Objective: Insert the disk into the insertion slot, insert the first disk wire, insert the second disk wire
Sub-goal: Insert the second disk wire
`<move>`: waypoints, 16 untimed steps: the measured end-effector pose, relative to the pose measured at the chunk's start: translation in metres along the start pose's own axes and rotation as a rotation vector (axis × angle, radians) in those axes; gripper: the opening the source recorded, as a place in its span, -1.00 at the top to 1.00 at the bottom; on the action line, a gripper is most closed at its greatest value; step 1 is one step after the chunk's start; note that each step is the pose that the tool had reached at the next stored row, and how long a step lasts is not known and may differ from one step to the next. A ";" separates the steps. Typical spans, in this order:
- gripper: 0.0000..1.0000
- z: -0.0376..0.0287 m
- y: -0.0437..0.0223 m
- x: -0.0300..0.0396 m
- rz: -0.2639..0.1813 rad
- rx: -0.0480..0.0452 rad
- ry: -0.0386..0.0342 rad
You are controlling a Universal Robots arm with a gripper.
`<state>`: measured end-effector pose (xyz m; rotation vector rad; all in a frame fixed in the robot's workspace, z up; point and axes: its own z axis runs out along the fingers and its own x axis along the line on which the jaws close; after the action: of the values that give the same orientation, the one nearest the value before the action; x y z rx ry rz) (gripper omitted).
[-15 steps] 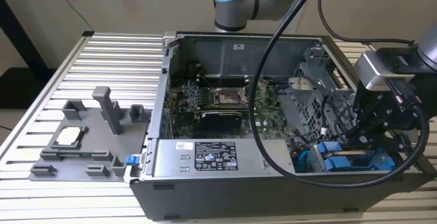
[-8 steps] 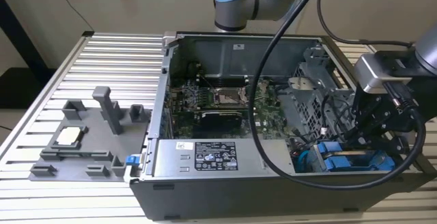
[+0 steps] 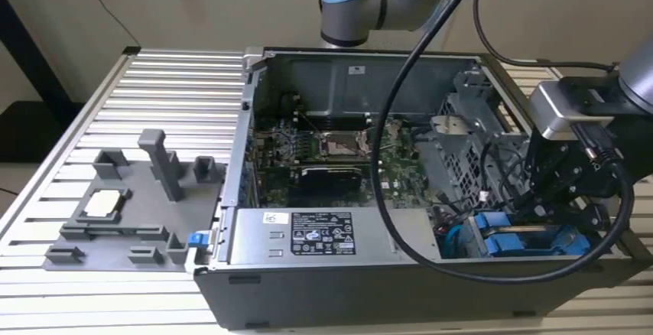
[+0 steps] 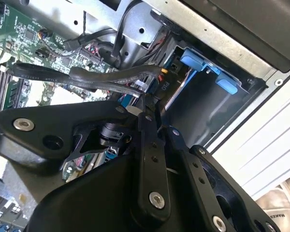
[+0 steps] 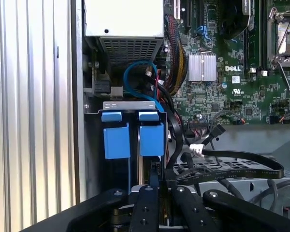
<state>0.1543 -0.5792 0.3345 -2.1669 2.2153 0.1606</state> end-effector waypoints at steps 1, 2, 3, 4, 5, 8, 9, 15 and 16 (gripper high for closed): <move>0.68 0.0000 0.0000 0.0000 0.000 0.0000 0.0000; 0.68 0.0002 -0.0001 0.0000 0.000 0.0001 -0.0006; 0.65 0.0004 -0.0001 0.0000 0.000 0.0001 -0.0008; 0.65 0.0005 -0.0001 0.0000 0.000 0.0000 -0.0009; 0.51 0.0000 0.0000 0.0000 0.000 0.0000 -0.0007; 0.51 -0.0092 0.0004 -0.0001 0.002 -0.0010 -0.0006; 0.51 -0.0132 0.0006 -0.0003 0.003 -0.0017 -0.0007; 0.51 -0.0399 0.0018 -0.0029 0.005 -0.0030 -0.0005; 0.51 -0.0445 0.0021 -0.0033 0.005 -0.0030 -0.0004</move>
<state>0.1543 -0.5803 0.3791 -2.1623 2.2224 0.1646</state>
